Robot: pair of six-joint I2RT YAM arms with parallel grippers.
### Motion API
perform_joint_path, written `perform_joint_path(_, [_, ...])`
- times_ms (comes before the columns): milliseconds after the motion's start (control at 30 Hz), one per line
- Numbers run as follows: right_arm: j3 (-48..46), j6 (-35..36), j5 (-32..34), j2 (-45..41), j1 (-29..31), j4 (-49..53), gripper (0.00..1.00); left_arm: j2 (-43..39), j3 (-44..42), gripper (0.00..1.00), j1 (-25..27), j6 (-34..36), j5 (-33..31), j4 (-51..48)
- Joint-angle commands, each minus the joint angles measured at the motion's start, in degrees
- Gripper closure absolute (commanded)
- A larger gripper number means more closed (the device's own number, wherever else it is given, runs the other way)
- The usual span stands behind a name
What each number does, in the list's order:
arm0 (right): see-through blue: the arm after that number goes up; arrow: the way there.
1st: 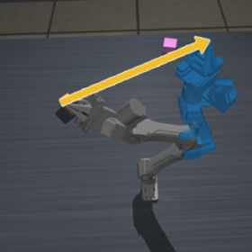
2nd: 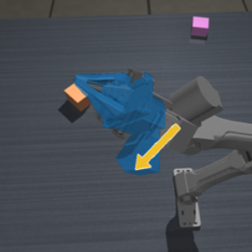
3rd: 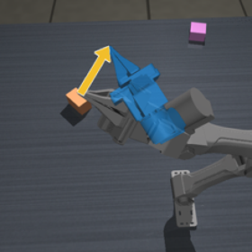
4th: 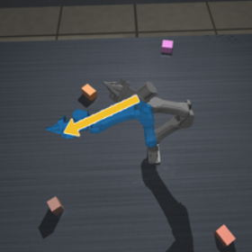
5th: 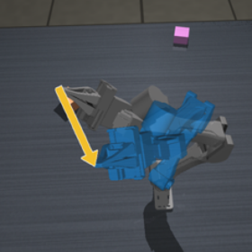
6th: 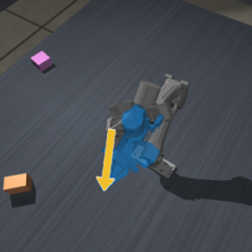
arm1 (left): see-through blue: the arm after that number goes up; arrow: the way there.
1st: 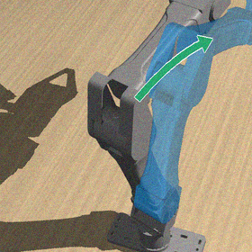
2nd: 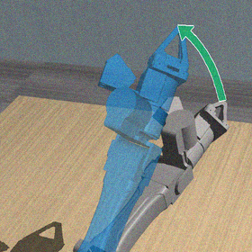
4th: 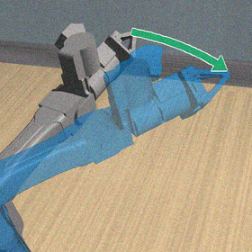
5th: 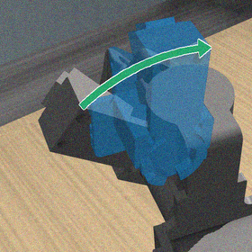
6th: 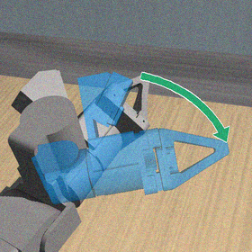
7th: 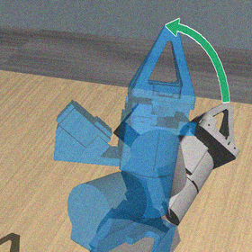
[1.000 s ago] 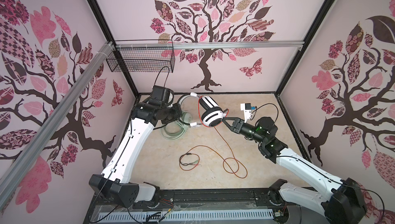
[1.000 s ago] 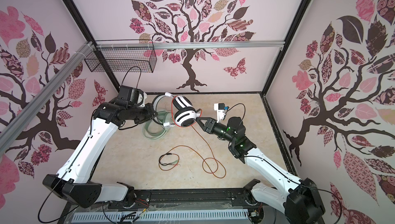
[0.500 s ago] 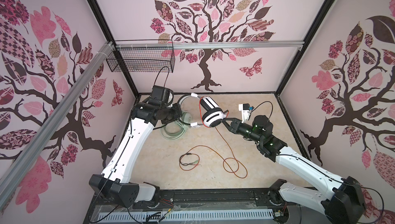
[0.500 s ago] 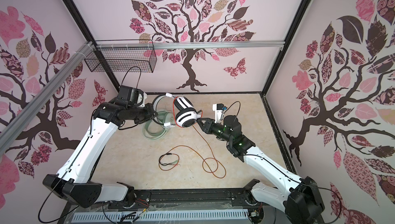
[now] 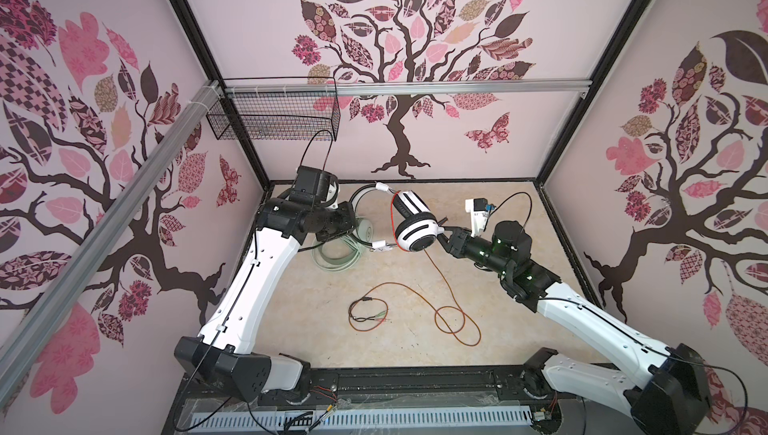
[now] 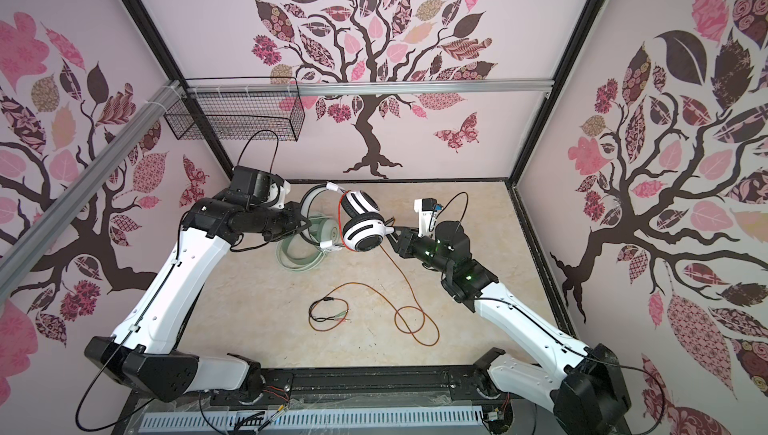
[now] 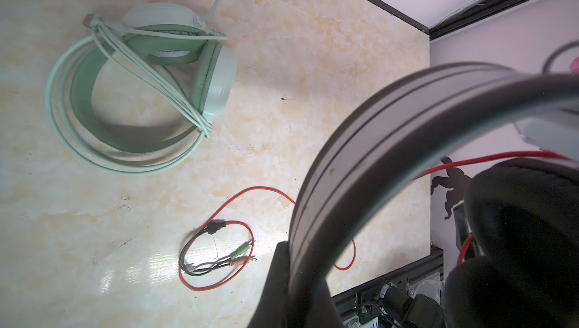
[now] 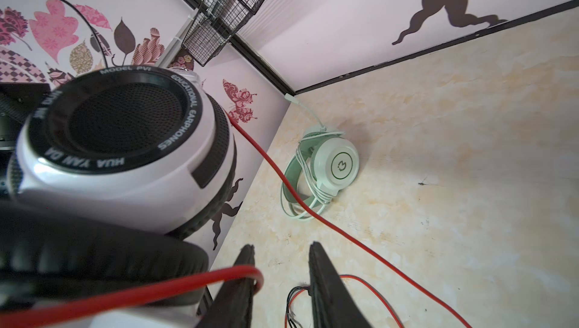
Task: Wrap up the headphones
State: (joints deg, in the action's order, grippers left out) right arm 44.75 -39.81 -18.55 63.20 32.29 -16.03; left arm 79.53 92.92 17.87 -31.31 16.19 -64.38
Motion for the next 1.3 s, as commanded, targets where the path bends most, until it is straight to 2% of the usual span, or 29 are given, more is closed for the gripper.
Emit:
perform_joint_path(0, [0.2, -2.0, -8.7, 2.9, 0.4, -9.1, 0.66, -0.5, 1.1, 1.00, 0.2, -1.1, 8.8, 5.0])
perform_joint_path(133, [-2.5, -7.0, -13.9, 4.8, 0.4, -20.0, 0.64, -0.6, 0.3, 1.00, 0.2, -2.2, 11.3, 6.8])
perform_joint_path(400, [-6.4, -14.3, -19.6, 5.6, 0.5, -33.8, 0.61, -1.3, -0.5, 1.00, 0.1, -5.5, 10.7, 9.2])
perform_joint_path(567, [-10.8, -21.9, -22.2, 6.4, 0.6, -44.8, 0.54, -1.1, -1.0, 1.00, 0.1, -8.4, 12.4, 12.1])
perform_joint_path(633, [-12.3, -23.1, -22.3, 5.9, 0.5, -46.3, 0.51, -0.8, -0.7, 1.00, 0.1, -9.3, 13.8, 13.3])
perform_joint_path(867, [-12.2, -17.6, -23.4, 1.7, 0.5, -38.0, 0.41, -0.2, -0.2, 1.00, -0.2, -10.3, 13.3, 12.9])
perform_joint_path(1133, [-10.6, -13.1, -27.5, -2.2, 0.6, -31.5, 0.40, -0.2, -0.9, 1.00, -0.3, -11.5, 10.8, 12.8])
perform_joint_path(1200, [-8.7, -7.9, -28.1, -5.1, 0.5, -24.0, 0.40, -0.1, -0.5, 1.00, -0.3, -10.9, 8.2, 11.2])
perform_joint_path(1267, [-5.7, 0.1, -25.6, -8.9, 0.6, -11.3, 0.40, 0.2, -0.3, 1.00, -0.3, -10.4, 7.4, 9.9])
